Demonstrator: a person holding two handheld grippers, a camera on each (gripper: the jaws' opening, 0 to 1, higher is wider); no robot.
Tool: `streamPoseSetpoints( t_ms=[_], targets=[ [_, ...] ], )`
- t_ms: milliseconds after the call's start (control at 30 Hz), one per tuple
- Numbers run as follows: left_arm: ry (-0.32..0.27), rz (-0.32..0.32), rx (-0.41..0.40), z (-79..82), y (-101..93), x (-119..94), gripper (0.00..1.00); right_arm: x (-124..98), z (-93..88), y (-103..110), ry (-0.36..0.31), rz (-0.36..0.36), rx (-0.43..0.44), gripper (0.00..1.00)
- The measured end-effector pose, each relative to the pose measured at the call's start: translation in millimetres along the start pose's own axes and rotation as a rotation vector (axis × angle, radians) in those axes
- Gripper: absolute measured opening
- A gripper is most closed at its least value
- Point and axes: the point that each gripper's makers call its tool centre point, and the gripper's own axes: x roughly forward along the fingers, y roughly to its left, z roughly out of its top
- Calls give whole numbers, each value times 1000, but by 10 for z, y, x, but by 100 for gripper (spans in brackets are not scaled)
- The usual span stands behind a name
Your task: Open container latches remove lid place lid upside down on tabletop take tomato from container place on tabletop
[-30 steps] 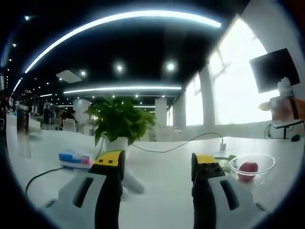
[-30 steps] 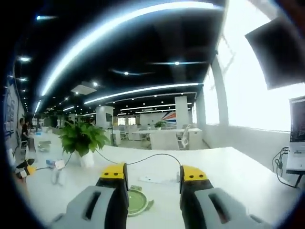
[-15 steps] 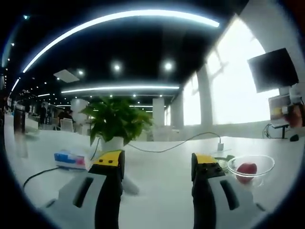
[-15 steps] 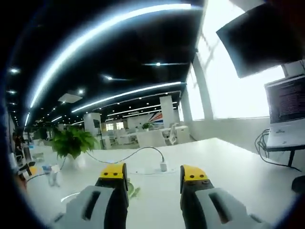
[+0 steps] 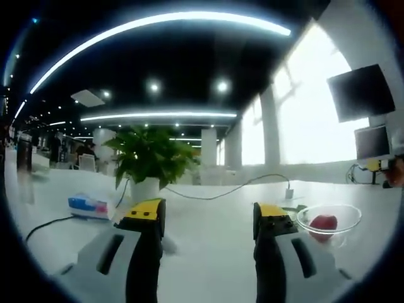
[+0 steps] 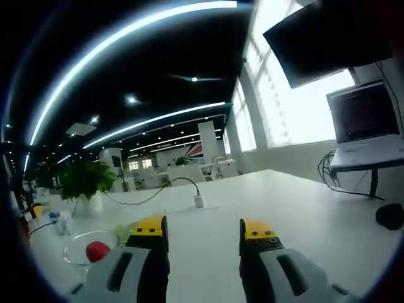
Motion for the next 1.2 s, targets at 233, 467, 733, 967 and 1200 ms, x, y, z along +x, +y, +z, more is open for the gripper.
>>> streamPoseSetpoints(
  t_ms=[233,467,733,967,1200],
  targets=[
    [24,-13,-13,-155,-71,4,51,-97,-111,-62,-4,-11,5,40],
    [45,-24,-13,-255,-95,16,51,-98,-271,-107,28,-20,6,40],
    [45,-26,-7,-254,-75,21,51,-127,-253,-38,33,-18,7,40],
    [42,-25,-1,-221,-23,48,51,-150,-202,-32,38,-15,4,42],
    [44,-35,14,-194,-46,74,51,-173,-145,-63,33,-17,-12,42]
  ],
)
